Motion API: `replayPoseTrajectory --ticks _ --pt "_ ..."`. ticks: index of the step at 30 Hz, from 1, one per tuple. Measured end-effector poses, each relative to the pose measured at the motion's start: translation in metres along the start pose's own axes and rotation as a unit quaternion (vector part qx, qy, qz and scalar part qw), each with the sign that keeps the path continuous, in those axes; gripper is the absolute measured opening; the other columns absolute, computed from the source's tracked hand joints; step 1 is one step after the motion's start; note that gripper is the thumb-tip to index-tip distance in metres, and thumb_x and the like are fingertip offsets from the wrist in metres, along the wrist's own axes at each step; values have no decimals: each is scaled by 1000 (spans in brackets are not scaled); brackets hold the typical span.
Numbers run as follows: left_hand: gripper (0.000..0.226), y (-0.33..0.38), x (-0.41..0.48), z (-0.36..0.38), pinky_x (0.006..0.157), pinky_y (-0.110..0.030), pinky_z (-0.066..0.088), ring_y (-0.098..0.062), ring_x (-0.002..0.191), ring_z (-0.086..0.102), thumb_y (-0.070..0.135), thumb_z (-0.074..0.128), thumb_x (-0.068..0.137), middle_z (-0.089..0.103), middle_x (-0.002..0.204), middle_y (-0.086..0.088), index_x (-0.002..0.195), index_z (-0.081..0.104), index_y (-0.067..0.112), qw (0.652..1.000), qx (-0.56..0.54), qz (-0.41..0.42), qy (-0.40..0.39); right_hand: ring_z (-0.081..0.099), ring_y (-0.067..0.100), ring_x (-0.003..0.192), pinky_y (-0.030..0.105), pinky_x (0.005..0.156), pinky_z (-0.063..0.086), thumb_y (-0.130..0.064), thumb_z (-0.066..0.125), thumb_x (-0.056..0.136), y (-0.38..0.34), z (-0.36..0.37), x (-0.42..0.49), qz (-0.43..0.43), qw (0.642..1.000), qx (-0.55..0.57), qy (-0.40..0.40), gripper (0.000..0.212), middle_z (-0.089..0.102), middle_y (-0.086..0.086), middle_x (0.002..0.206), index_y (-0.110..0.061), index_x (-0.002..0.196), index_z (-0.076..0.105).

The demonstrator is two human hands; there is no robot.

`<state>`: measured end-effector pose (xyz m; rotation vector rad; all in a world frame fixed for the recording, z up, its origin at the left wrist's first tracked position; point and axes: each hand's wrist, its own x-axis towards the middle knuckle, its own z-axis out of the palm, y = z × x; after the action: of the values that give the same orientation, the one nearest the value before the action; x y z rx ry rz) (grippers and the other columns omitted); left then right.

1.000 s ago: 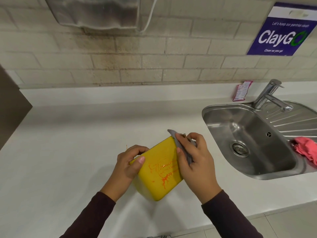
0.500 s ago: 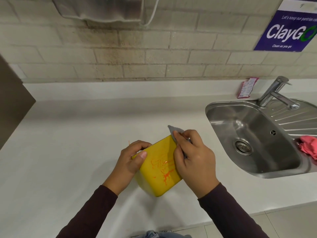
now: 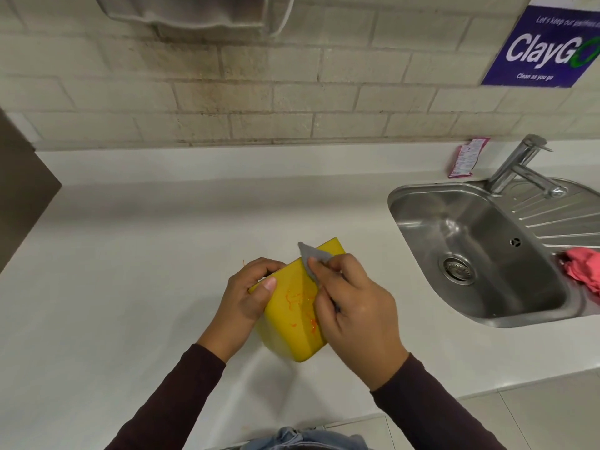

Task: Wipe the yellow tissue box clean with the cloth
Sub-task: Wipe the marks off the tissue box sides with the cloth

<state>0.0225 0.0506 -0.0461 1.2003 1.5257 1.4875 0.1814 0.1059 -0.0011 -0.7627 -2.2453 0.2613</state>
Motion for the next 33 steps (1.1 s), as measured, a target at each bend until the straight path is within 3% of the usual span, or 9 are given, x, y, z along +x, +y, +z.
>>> replayPoseTrajectory --ticks 3,6,9,16,22,27,29,33 --pt "36 0 -1 1 76 -21 47 -9 88 58 53 41 70 62 92 4 89 61 30 1000 3 6 -3 56 15 57 24 47 45 -12 46 83 9 -8 -9 -18 1000 3 -17 33 65 6 92 -10 104 71" --pt "34 0 -3 2 75 -15 46 -6 88 59 52 42 71 62 93 9 90 61 32 1000 6 15 -6 54 14 55 25 45 45 -14 43 83 20 -16 -6 26 1000 -9 6 34 63 5 89 -10 101 72" --pt "36 -1 -3 3 76 -16 47 -7 89 59 53 41 71 62 93 8 91 61 31 1000 14 15 -6 53 15 55 22 47 42 -15 42 84 11 -9 2 50 999 4 21 35 61 5 87 -10 103 71" --pt "31 -3 -3 3 77 -17 46 -8 88 59 51 44 73 62 91 7 89 62 31 1000 -4 21 2 55 13 60 19 52 43 -11 47 83 2 -8 -17 -22 999 23 -28 32 65 5 93 -11 105 70" --pt "35 -3 -3 3 75 -16 47 -7 88 58 54 41 72 62 93 7 91 61 32 1000 21 19 -6 52 14 54 24 45 44 -15 41 85 5 -8 -5 50 998 26 12 36 62 4 88 -10 105 70" --pt "38 -3 -3 5 79 -19 45 -12 89 58 49 43 74 63 92 0 92 63 22 1000 2 29 -2 51 10 58 18 49 39 -11 45 81 -13 -1 -14 -3 999 35 -22 36 64 2 88 -12 107 70" --pt "34 -3 -4 5 80 -19 46 -12 90 59 49 44 74 63 93 1 91 63 25 1000 4 27 -1 51 11 59 18 50 39 -10 47 80 -5 -8 -20 -21 999 33 -35 35 65 2 89 -13 105 71" --pt "31 -2 -5 5 77 -18 46 -9 89 58 52 42 73 61 92 7 89 60 33 1000 20 22 0 51 12 53 24 46 44 -15 43 84 15 -18 -14 35 999 23 -17 35 63 3 88 -12 105 71"
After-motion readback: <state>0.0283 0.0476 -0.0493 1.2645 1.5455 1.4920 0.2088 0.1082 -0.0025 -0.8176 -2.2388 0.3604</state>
